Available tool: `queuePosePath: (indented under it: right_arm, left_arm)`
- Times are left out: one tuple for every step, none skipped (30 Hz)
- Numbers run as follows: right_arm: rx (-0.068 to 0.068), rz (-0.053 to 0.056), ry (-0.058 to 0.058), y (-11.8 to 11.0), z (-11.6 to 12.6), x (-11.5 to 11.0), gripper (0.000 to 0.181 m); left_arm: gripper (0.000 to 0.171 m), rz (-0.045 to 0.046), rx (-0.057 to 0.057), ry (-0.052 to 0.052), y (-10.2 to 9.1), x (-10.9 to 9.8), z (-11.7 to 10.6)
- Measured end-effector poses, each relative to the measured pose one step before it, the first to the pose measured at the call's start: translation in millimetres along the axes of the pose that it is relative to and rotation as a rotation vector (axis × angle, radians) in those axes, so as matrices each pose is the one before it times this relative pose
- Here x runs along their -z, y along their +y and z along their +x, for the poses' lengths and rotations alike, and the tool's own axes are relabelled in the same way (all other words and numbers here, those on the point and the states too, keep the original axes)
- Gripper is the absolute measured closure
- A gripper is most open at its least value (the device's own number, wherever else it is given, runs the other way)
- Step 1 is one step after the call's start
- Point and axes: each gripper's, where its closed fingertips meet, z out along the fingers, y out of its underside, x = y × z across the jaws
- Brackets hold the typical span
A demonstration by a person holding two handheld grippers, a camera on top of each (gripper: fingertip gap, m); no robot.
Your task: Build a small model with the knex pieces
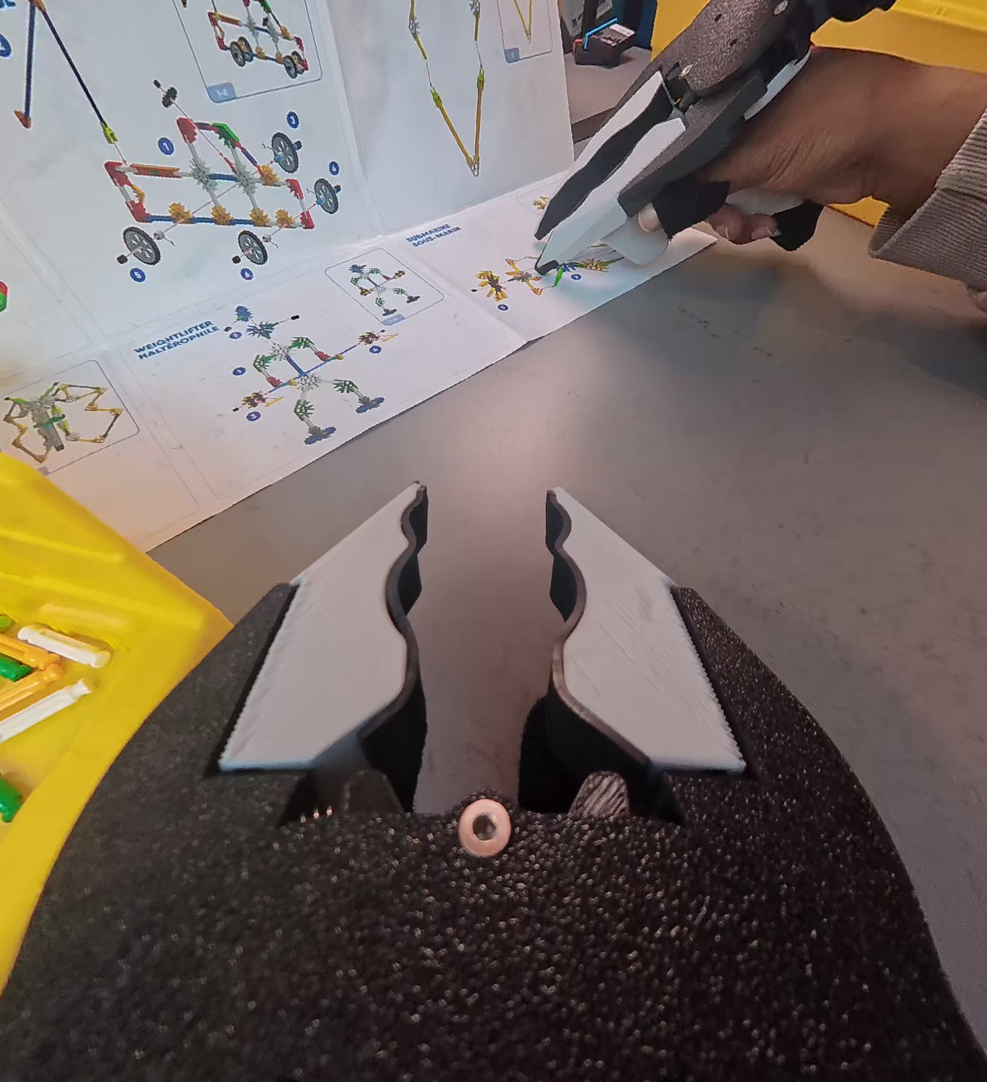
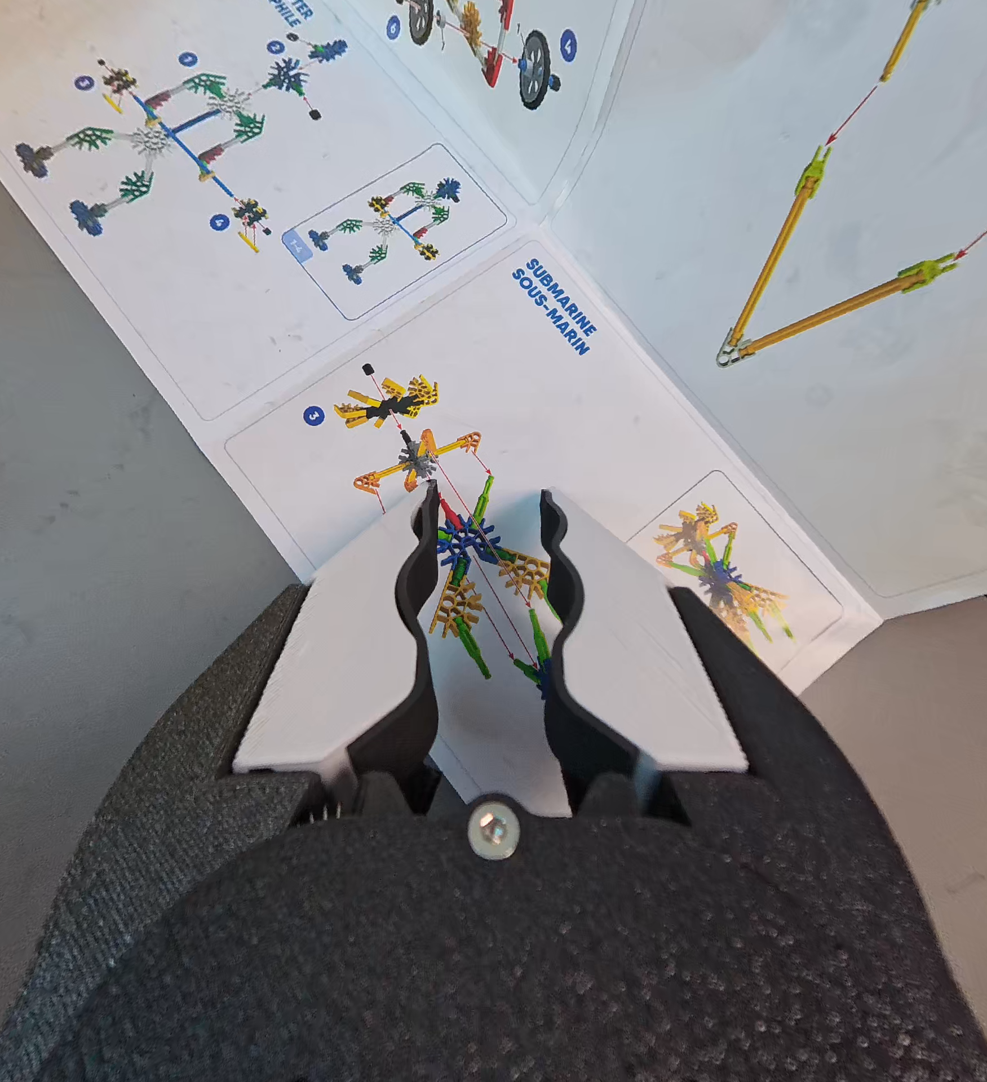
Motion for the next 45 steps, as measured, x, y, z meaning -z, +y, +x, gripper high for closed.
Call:
queuePosePath:
  right_arm:
    - [-0.0018, 0.0011, -0.0004, 0.0, 0.13, 0.03, 0.149]
    - [0.0, 0.0008, 0.0013, 0.03, -0.01, -0.04, 0.149]
    - [0.0036, 0.0011, 0.0035, -0.07, -0.06, -0.05, 0.149]
    - [0.0053, 0.0024, 0.0041, -0.11, -0.04, 0.03, 0.149]
    - [0.0011, 0.003, 0.0023, -0.06, 0.03, 0.05, 0.149]
    - [-0.0021, 0.0022, 0.0005, 0.12, 0.05, 0.11, 0.149]
    - [-0.0013, 0.002, 0.0006, 0.08, 0.02, 0.07, 0.149]
    - [0.0005, 0.0013, 0.0011, 0.03, 0.0, 0.0, 0.149]
    - [0.0009, 0.0002, 0.0011, -0.03, -0.08, 0.02, 0.149]
    - [0.0002, -0.0001, 0.0007, 0.02, -0.09, 0.04, 0.149]
    - [-0.0003, 0.0005, 0.0009, -0.07, 0.0, -0.02, 0.149]
    - [0.0002, 0.0012, 0.0015, 0.04, 0.03, 0.01, 0.149]
    - [0.0016, 0.0019, 0.0024, -0.12, -0.03, 0.08, 0.149]
    - [0.0027, 0.0009, 0.0029, 0.08, 0.11, 0.08, 0.148]
    - [0.0015, 0.0003, 0.0056, -0.05, 0.71, 0.15, 0.147]
    - [0.0016, -0.0008, 0.005, 0.04, 0.87, 0.41, 0.145]
    - [0.0059, -0.0027, 0.0054, 0.16, 0.89, 1.02, 0.145]
    - [0.0126, 0.0008, 0.01, -0.39, 1.6, 2.07, 0.146]
    - [0.0108, 0.0088, 0.003, -1.76, 1.13, 3.85, 0.148]
    - [-0.0001, 0.013, -0.0045, -2.68, 0.89, 5.37, 0.151]
    - [-0.0082, 0.02, -0.0064, -3.92, 1.54, 6.58, 0.153]
    - [-0.0144, 0.0303, 0.0011, -5.66, 2.88, 7.41, 0.154]
    - [-0.0173, 0.0359, 0.006, -6.91, 3.82, 7.98, 0.155]
    - [-0.0164, 0.0357, 0.003, -7.48, 3.1, 7.95, 0.155]
    - [-0.0141, 0.0342, 0.0022, -7.78, 2.46, 7.61, 0.155]
    - [-0.0105, 0.037, 0.009, -8.63, 2.87, 7.5, 0.155]
    - [-0.0057, 0.0359, 0.0108, -8.99, 2.31, 7.61, 0.155]
    - [-0.0003, 0.0307, 0.0062, -9.12, 0.86, 7.75, 0.156]
    - [0.0061, 0.0248, 0.0033, -9.11, -0.47, 7.96, 0.155]
    - [0.0137, 0.0185, 0.0053, -8.49, -0.86, 8.05, 0.156]
    - [0.0202, 0.0071, 0.0083, -6.7, -1.01, 7.61, 0.155]
    - [0.0221, -0.0023, 0.0105, -4.38, -1.14, 6.91, 0.155]
    - [0.0179, -0.01, 0.0063, -1.94, -2.0, 5.41, 0.155]
    - [0.0091, -0.0146, 0.0001, 0.55, -3.49, 3.42, 0.155]
    - [0.0039, -0.0213, -0.0102, 4.08, -5.68, 1.15, 0.155]
    - [-0.0005, -0.0293, -0.0123, 8.06, -6.24, -1.09, 0.155]
    - [-0.0075, -0.0327, -0.0039, 11.14, -4.71, -2.73, 0.155]
    - [-0.0202, -0.0322, -0.005, 12.71, -4.61, -3.54, 0.154]
    - [-0.0292, -0.0248, -0.0198, 12.05, -7.26, -3.46, 0.154]
    - [-0.03, -0.0075, -0.0297, 9.06, -9.33, -2.83, 0.154]
    - [-0.027, 0.002, -0.03, 6.75, -9.6, -2.1, 0.154]
    - [-0.0204, 0.0006, -0.0182, 5.52, -7.83, -1.53, 0.154]
    - [-0.0101, -0.0003, -0.0057, 4.04, -6.08, -1.03, 0.153]
    - [-0.0006, 0.0008, -0.0024, 2.37, -6.16, -0.41, 0.152]
    - [0.0062, 0.0046, -0.0052, 0.39, -7.23, 0.19, 0.152]
  left_arm:
    - [0.131, -0.00091, -0.003, 0.001, 0.15, -0.14, 0.51]
    - [0.131, -0.00228, -0.0022, 0.0003, 0.35, -0.26, 0.44]
    - [0.131, -0.00314, -0.0016, 0.0, 0.52, -0.31, 0.24]
    - [0.131, -0.00246, -0.0016, -0.0003, 0.25, -0.27, 0.19]
    - [0.131, -0.00134, -0.0013, -0.0007, 0.18, -0.16, 0.08]
    - [0.131, -0.0008, -0.0007, -0.0005, 0.14, -0.11, 0.16]
    - [0.131, -0.00048, -0.0003, -0.0007, 0.11, -0.11, -0.04]
    - [0.131, -0.00033, 0.0002, -0.0005, 0.0, -0.08, 0.03]
    - [0.131, 0.00018, 0.0006, -0.0004, -0.03, -0.01, -0.01]
    - [0.131, 0.00025, 0.0013, -0.0007, -0.03, -0.01, -0.11]
    - [0.131, -0.00039, 0.002, -0.0014, 0.02, -0.04, -0.27]
    - [0.13, -0.00184, 0.0021, -0.0001, 0.31, -0.21, 0.0]
    - [0.129, -0.00123, 0.002, -0.0016, 0.14, -0.2, -0.32]
    - [0.129, 0.00069, 0.0011, -0.0033, -0.05, 0.04, -0.37]
    - [0.129, 0.00094, 0.0004, 0.0001, -0.04, 0.11, 0.06]
    - [0.129, 0.0011, 0.0, -0.0003, -0.16, 0.12, 0.18]
    - [0.129, 0.00041, 0.0, -0.0004, 0.07, 0.23, 0.08]
    - [0.129, -0.00052, 0.0007, 0.0018, 0.21, 0.09, 0.21]
    - [0.129, -0.00029, 0.0015, 0.0018, 0.04, 0.03, 0.26]
    - [0.129, 0.00027, 0.0015, 0.0014, 0.01, 0.09, 0.12]
    - [0.129, -0.00008, 0.0014, 0.0005, 0.06, 0.11, 0.09]
    - [0.129, -0.00035, 0.0011, 0.0006, 0.14, -0.01, 0.06]
    - [0.129, -0.00058, 0.0008, 0.0018, 0.13, -0.09, 0.29]
    - [0.129, -0.00066, -0.0002, 0.0004, 0.13, -0.11, 0.22]
    - [0.129, -0.00003, -0.0012, -0.0001, 0.0, -0.03, 0.2]
    - [0.129, -0.00015, -0.0012, 0.0005, 0.1, -0.07, 0.28]
    - [0.129, 0.00005, -0.0008, 0.0002, -0.02, -0.04, 0.26]
    - [0.129, 0.00099, -0.0002, -0.0007, -0.14, 0.14, 0.02]
    - [0.129, 0.00146, 0.0006, -0.0006, -0.2, 0.13, -0.11]
    - [0.129, 0.00076, 0.0016, -0.0008, -0.1, 0.19, -0.17]
    - [0.13, 0.00041, 0.0015, -0.0009, -0.05, -0.01, -0.21]
    - [0.13, 0.00009, 0.0007, -0.001, -0.1, 0.04, -0.09]
    - [0.13, 0.00009, 0.0002, -0.0014, 0.03, 0.07, -0.07]
    - [0.131, 0.00081, -0.0009, -0.0007, -0.13, 0.12, 0.26]
    - [0.131, 0.00133, -0.0016, -0.0005, -0.25, 0.2, 0.44]
    - [0.131, 0.00052, -0.0034, -0.0014, -0.14, 0.01, 0.38]
    - [0.132, -0.0005, -0.0049, -0.0021, 0.08, 0.02, 0.37]
    - [0.132, 0.00032, -0.0046, -0.002, -0.08, 0.13, 0.12]
    - [0.133, 0.00125, -0.0027, -0.0016, -0.29, 0.14, 0.01]
    - [0.134, 0.00186, -0.0002, -0.002, -0.22, 0.19, -0.36]
    - [0.134, 0.00219, 0.0009, -0.0016, -0.38, 0.15, -0.55]
    - [0.134, 0.00267, 0.0023, -0.0016, -0.4, 0.24, -0.72]
    - [0.135, 0.00415, 0.0016, 0.002, -0.7, 0.39, -0.15]
    - [0.136, 0.00443, -0.0001, 0.0039, -0.66, 0.31, 0.2]
    - [0.138, 0.00383, -0.0016, 0.0032, -0.68, 0.38, 0.1]
